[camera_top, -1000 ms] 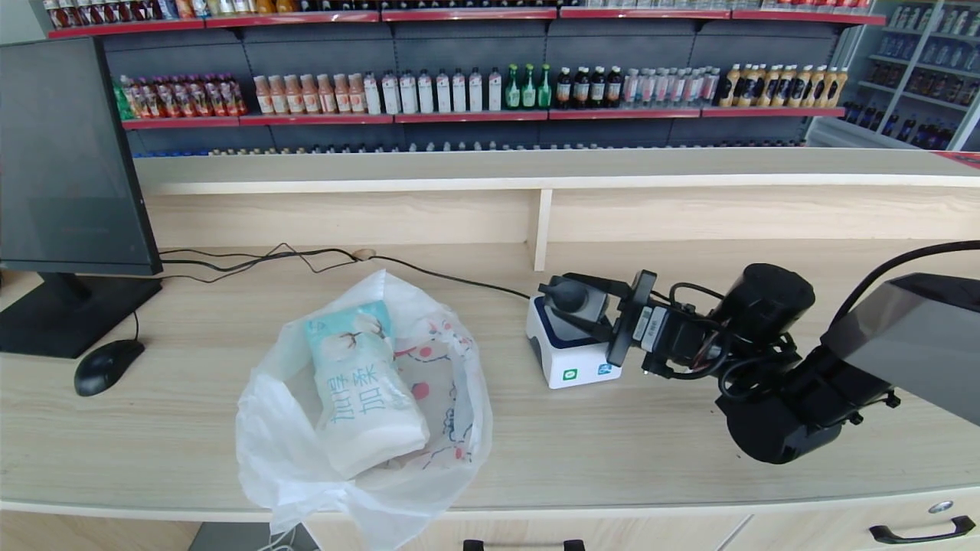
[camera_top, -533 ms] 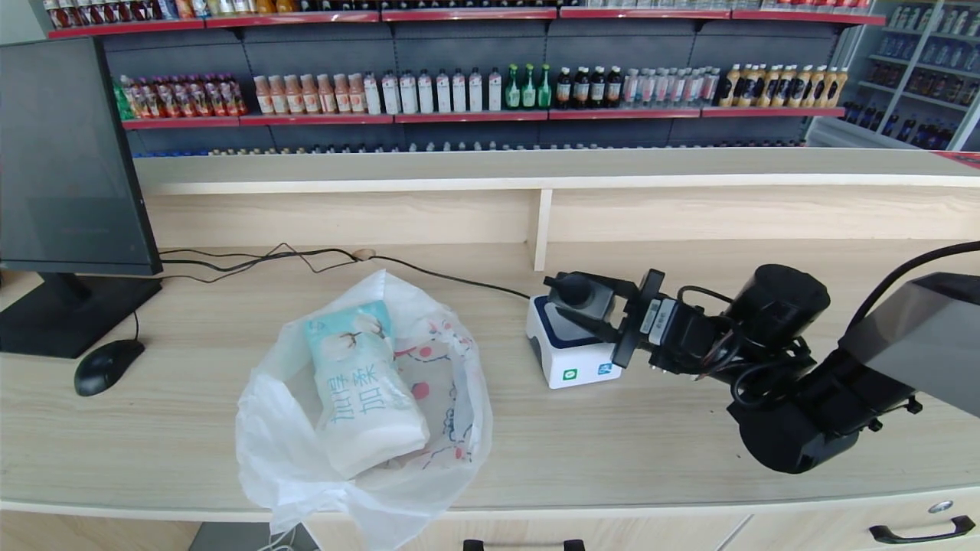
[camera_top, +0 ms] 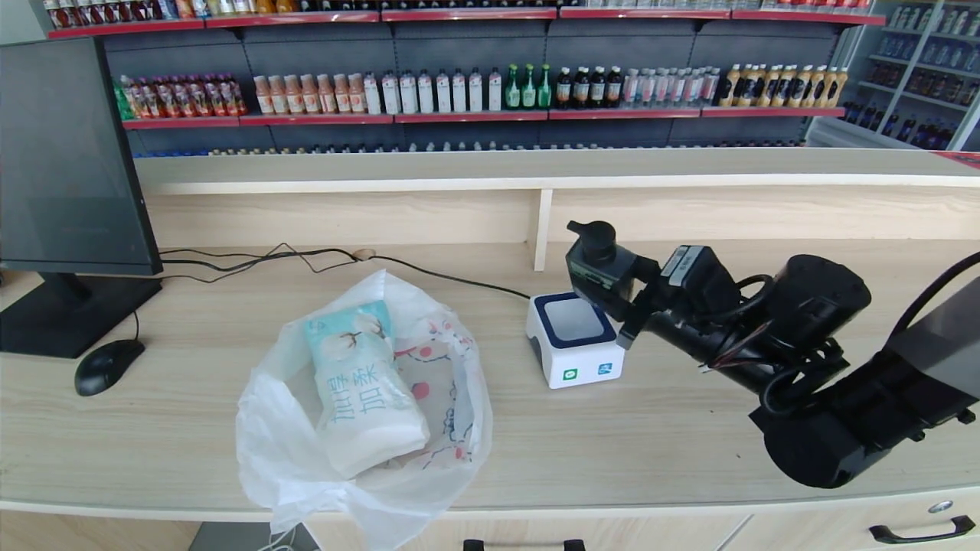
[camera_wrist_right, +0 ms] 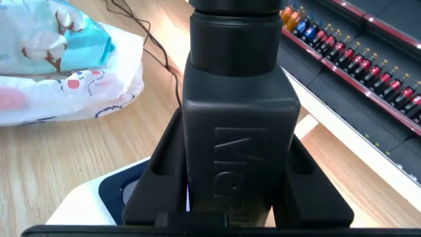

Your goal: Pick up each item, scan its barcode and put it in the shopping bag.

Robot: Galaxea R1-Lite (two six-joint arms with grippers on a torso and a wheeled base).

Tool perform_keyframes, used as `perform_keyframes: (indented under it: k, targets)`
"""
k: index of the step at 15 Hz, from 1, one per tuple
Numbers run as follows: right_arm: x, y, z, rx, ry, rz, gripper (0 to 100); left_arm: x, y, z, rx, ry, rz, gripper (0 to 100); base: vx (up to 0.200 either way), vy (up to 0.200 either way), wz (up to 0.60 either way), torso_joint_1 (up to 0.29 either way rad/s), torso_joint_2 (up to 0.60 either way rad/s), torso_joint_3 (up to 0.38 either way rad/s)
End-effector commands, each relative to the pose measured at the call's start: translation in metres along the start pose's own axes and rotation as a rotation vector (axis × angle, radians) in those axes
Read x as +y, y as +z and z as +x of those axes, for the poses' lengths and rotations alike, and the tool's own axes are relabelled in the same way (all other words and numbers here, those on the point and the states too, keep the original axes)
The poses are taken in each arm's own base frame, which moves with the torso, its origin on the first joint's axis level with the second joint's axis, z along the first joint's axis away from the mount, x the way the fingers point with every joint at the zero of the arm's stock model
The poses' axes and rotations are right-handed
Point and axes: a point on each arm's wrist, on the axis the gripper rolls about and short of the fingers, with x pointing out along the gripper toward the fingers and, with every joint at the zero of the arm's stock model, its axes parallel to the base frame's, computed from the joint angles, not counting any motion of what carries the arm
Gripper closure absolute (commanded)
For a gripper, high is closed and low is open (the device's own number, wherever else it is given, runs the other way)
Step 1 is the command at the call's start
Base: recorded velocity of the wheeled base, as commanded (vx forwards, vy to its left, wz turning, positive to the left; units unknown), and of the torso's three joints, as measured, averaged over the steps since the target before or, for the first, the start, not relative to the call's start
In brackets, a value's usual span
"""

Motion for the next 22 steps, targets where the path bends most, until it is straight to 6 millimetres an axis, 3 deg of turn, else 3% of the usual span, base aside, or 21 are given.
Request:
perform_keyframes:
  k: [1, 2, 8, 11, 12, 13, 14, 18, 22]
  targets:
    - [-0.001, 0.018, -0.004, -0.023, -0.021, 0.009, 100, 0.0, 0.0, 0.0, 0.0, 0.0, 0.0, 0, 0.0, 0.0, 0.0, 0.0, 0.0, 0.0]
    - [-0.005, 0.029, -0.009, 0.002, -0.111, 0.077, 100, 0.0, 0.0, 0.0, 0.0, 0.001, -0.001, 0, 0.0, 0.0, 0.0, 0.0, 0.0, 0.0]
    - [-0.015, 0.034, -0.031, 0.045, -0.222, 0.32, 100, 0.0, 0.0, 0.0, 0.0, 0.0, -0.001, 0, 0.0, 0.0, 0.0, 0.0, 0.0, 0.0]
    - [-0.009, 0.038, -0.029, 0.068, -0.334, 0.425, 100, 0.0, 0.0, 0.0, 0.002, 0.001, -0.001, 0, 0.0, 0.0, 0.0, 0.0, 0.0, 0.0]
    - [-0.002, 0.044, -0.028, 0.089, -0.488, 0.529, 100, 0.0, 0.0, 0.0, 0.002, 0.0, -0.001, 0, 0.0, 0.0, 0.0, 0.0, 0.0, 0.0]
    - [-0.002, 0.044, -0.028, 0.091, -0.497, 0.536, 100, 0.0, 0.0, 0.0, 0.0, 0.001, -0.001, 0, 0.0, 0.0, 0.0, 0.0, 0.0, 0.0]
    - [0.012, 0.051, -0.028, 0.111, -0.625, 0.638, 100, 0.0, 0.0, 0.0, 0.002, 0.0, -0.001, 0, 0.0, 0.0, 0.0, 0.0, 0.0, 0.0]
    - [0.02, 0.051, -0.04, 0.167, -0.629, 0.607, 100, 0.0, 0.0, 0.0, 0.0, 0.001, -0.001, 0, 0.0, 0.0, 0.0, 0.0, 0.0, 0.0]
    - [0.019, 0.05, -0.039, 0.163, -0.633, 0.621, 100, 0.0, 0.0, 0.0, 0.0, 0.0, -0.001, 0, -0.2, 0.0, 0.0, 0.01, 0.0, 0.002]
